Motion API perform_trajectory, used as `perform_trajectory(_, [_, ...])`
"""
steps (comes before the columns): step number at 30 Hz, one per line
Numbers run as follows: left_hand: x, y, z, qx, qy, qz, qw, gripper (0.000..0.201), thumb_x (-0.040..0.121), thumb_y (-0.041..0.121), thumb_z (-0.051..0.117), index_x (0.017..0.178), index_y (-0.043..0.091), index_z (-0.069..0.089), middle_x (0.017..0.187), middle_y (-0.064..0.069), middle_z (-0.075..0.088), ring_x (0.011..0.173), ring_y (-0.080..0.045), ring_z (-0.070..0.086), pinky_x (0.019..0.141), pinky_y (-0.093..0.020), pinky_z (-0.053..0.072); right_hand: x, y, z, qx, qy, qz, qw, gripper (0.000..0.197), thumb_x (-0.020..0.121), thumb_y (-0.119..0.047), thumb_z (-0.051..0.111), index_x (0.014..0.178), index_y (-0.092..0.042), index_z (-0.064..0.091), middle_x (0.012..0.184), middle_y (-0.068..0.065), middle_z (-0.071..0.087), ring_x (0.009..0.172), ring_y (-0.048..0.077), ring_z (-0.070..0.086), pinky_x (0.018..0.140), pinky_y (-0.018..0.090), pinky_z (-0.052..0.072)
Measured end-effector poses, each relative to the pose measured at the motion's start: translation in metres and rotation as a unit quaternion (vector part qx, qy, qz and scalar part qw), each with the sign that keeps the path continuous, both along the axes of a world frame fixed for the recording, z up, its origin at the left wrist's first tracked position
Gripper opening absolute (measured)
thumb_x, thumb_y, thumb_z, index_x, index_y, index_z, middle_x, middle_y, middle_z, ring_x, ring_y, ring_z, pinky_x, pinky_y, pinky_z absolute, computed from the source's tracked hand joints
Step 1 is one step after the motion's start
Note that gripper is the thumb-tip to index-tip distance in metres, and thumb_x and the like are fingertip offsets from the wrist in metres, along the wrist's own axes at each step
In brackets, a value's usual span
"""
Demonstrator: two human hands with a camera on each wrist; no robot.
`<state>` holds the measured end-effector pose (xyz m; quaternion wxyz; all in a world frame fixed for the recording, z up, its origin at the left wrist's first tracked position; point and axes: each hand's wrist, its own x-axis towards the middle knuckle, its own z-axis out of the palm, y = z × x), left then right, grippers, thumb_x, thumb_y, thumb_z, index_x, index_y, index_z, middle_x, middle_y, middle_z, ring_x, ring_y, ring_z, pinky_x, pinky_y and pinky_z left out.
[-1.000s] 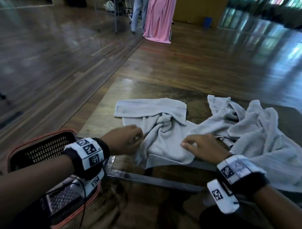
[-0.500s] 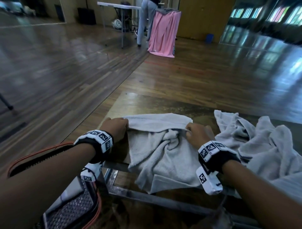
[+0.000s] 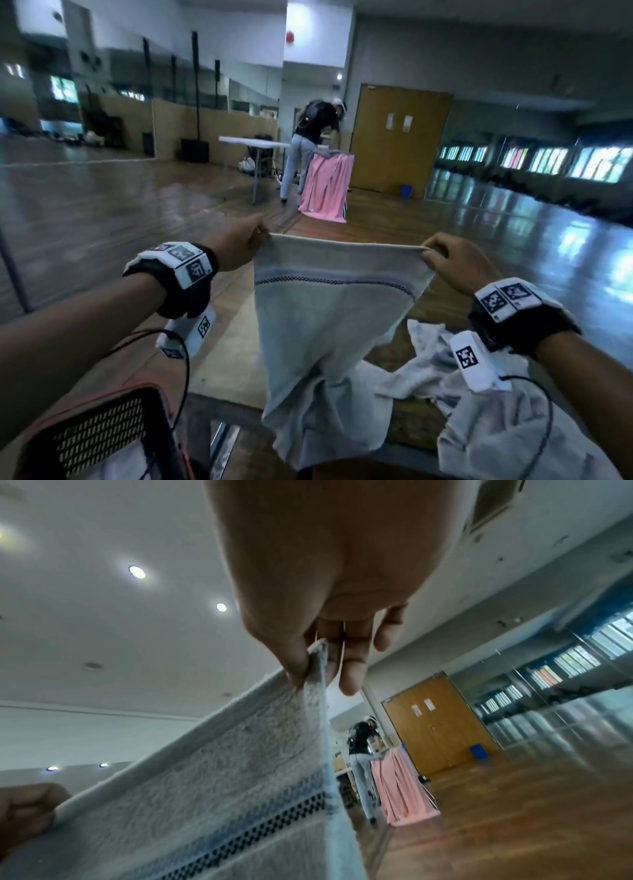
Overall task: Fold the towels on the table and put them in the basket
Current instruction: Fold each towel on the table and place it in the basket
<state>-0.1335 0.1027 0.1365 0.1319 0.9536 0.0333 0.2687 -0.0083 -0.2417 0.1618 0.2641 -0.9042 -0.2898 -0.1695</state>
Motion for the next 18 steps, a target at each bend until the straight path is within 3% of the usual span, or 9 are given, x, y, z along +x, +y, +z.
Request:
perform_trajectory(2, [-0.025,-0.006,0.037,0.027,0.028,-0.023,0.999,0.011,0.091,0.01,0.046,0.094,0.008,0.057,0.089,-0.01,0.058,0.083,-0.029,0.055,0.074,-0.033,0.045,-0.018,-0.015,0.034,0.005,-0.021,0.012,1.0,0.01,0.091,-0.018,0.057,0.096,-0.014,0.064,0.091,0.004,0.063,0.087,0.023,0.058,0.073,0.03,0.042])
perform_trajectory(4, [-0.05,-0.014,0.068,0.029,0.011,-0.052,0.998,0.01,0.087,-0.001,0.05,0.083,0.006,0.055,0.081,-0.007,0.054,0.075,-0.024,0.051,0.064,-0.027,0.037,-0.037,-0.029,0.064,0.002,-0.034,0.03,0.999,0.009,0.092,-0.016,0.055,0.096,-0.013,0.063,0.092,0.004,0.062,0.085,0.02,0.056,0.069,0.028,0.041])
perform_trajectory(6, [-0.074,-0.022,0.094,0.004,-0.018,-0.069,0.997,0.015,0.087,-0.005,0.051,0.078,0.007,0.054,0.077,-0.007,0.054,0.072,-0.021,0.052,0.064,-0.027,0.039,-0.056,-0.041,0.091,-0.014,-0.051,0.043,0.998,0.009,0.093,-0.014,0.054,0.097,-0.014,0.062,0.092,0.004,0.061,0.084,0.018,0.055,0.068,0.027,0.04])
perform_trajectory(9, [-0.105,-0.032,0.128,-0.138,-0.03,-0.115,0.983,0.014,0.091,0.002,0.053,0.08,0.008,0.058,0.078,-0.008,0.057,0.074,-0.019,0.053,0.067,-0.032,0.047,-0.081,-0.057,0.125,-0.006,-0.074,0.052,0.996,0.006,0.092,-0.016,0.055,0.094,-0.018,0.06,0.087,0.0,0.06,0.076,0.012,0.055,0.062,0.024,0.038])
perform_trajectory(12, [-0.126,-0.041,0.162,-0.275,-0.045,-0.162,0.947,0.016,0.092,0.01,0.053,0.077,0.014,0.06,0.077,-0.001,0.059,0.07,-0.011,0.055,0.063,-0.02,0.049,-0.099,-0.07,0.156,0.009,-0.085,0.061,0.995,0.005,0.092,-0.019,0.056,0.093,-0.021,0.06,0.084,-0.004,0.061,0.076,0.012,0.058,0.063,0.025,0.043])
perform_trajectory(16, [-0.138,-0.05,0.203,-0.314,-0.097,-0.182,0.927,0.015,0.092,0.014,0.053,0.08,0.016,0.06,0.081,-0.002,0.059,0.072,-0.012,0.057,0.062,-0.021,0.049,-0.114,-0.081,0.196,0.071,-0.122,0.068,0.988,0.005,0.089,-0.016,0.06,0.092,-0.016,0.064,0.078,0.0,0.063,0.067,0.015,0.058,0.059,0.024,0.043])
perform_trajectory(18, [-0.139,-0.052,0.222,-0.274,-0.145,-0.17,0.936,0.014,0.092,0.015,0.054,0.08,0.018,0.061,0.081,-0.002,0.059,0.071,-0.01,0.056,0.059,-0.017,0.049,-0.117,-0.084,0.215,0.113,-0.147,0.059,0.981,0.005,0.088,-0.015,0.063,0.091,-0.015,0.066,0.079,0.004,0.065,0.069,0.018,0.058,0.059,0.024,0.044])
